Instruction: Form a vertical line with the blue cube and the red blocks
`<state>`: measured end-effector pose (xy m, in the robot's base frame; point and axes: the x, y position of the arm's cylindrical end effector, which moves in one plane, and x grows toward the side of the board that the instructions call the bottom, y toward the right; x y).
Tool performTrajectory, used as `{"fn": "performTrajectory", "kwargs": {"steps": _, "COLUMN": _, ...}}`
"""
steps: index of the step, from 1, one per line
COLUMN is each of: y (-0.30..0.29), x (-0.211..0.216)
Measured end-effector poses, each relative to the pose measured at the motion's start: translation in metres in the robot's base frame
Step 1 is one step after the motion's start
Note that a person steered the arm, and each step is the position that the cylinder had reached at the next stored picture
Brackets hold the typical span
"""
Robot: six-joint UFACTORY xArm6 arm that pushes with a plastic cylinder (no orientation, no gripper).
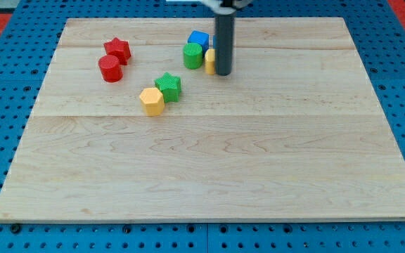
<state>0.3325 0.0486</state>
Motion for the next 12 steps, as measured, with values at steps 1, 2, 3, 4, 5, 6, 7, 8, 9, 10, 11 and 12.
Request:
{"fn": "performTrajectory", "kwargs": {"steps": 1, "y": -0.008, "x": -0.031}}
{"fn": "performTrajectory", "kwargs": {"steps": 2, "y": -0.028, "x": -0.065}}
{"fn": "performTrajectory", "kwargs": {"steps": 3, "y": -0.031, "x": -0.078}}
{"fn": "performTrajectory", "kwargs": {"steps": 4, "y": -0.084, "x": -0.077}}
{"fn": "performTrajectory", "kwargs": {"steps": 5, "y": -0.083, "x": -0.045}}
{"fn": "performTrajectory", "kwargs": {"steps": 6, "y": -0.130, "x": -0.039}}
{"fn": "performTrajectory", "kwargs": {"steps": 7, "y": -0.140, "x": -0.060}}
{"fn": "performTrajectory", "kwargs": {"steps": 8, "y": -0.149, "x": -0.076}}
{"fn": "performTrajectory", "kwargs": {"steps": 9, "y": -0.162, "x": -0.092}}
{"fn": "performTrajectory", "kwargs": {"steps": 10, "y": -0.162, "x": -0.098}}
{"fn": "performTrajectory", "kwargs": {"steps": 11, "y": -0.124, "x": -0.127}}
{"fn": "performTrajectory", "kwargs": {"steps": 12, "y": -0.105, "x": -0.131}}
